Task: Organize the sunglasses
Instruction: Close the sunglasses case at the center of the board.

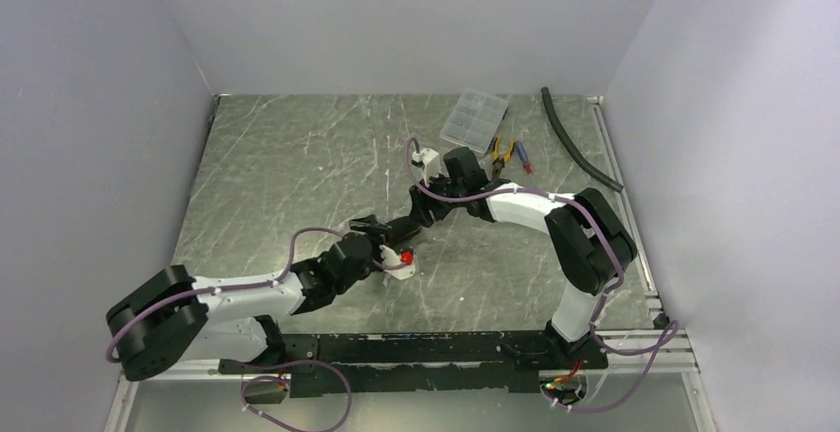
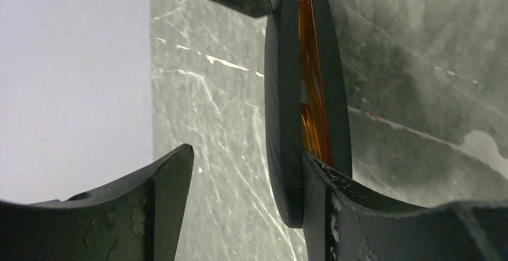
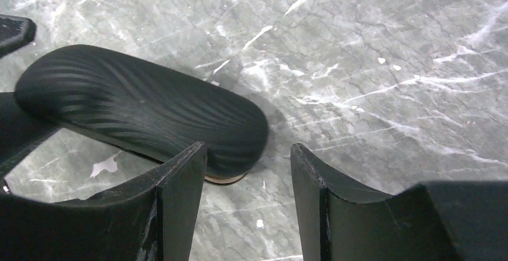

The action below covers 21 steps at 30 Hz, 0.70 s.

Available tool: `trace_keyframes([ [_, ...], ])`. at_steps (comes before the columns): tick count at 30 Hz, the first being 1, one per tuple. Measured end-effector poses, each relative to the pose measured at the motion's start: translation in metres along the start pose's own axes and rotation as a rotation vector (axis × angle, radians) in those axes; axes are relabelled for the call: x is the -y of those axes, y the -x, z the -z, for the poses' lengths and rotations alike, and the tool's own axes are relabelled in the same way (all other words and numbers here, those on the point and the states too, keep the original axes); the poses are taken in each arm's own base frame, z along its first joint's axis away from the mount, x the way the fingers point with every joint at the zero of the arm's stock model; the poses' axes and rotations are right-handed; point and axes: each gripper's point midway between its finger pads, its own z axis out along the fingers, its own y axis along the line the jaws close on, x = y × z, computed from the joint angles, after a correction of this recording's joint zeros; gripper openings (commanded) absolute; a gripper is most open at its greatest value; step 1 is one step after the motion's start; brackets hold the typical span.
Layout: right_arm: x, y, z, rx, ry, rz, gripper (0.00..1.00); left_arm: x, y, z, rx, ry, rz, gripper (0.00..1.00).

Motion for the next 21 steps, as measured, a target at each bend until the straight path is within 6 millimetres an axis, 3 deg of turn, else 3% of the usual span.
trace_keyframes([
  [9,0.003,-0.007,0.003,-0.031,-0.025,-0.007,0.57,0.009,-0.019,0.008,-0.041,-0.129,0.112,0.7],
  [13,-0.003,-0.009,0.006,-0.039,-0.008,0.02,0.67,0.022,-0.023,0.006,-0.054,-0.174,0.119,0.7],
  [16,-0.025,-0.014,0.01,-0.03,0.068,0.094,0.82,0.027,-0.023,0.005,-0.055,-0.194,0.12,0.7],
  [21,-0.065,-0.009,0.017,0.029,0.249,0.273,0.99,0.028,-0.021,0.004,-0.039,-0.203,0.124,0.69],
])
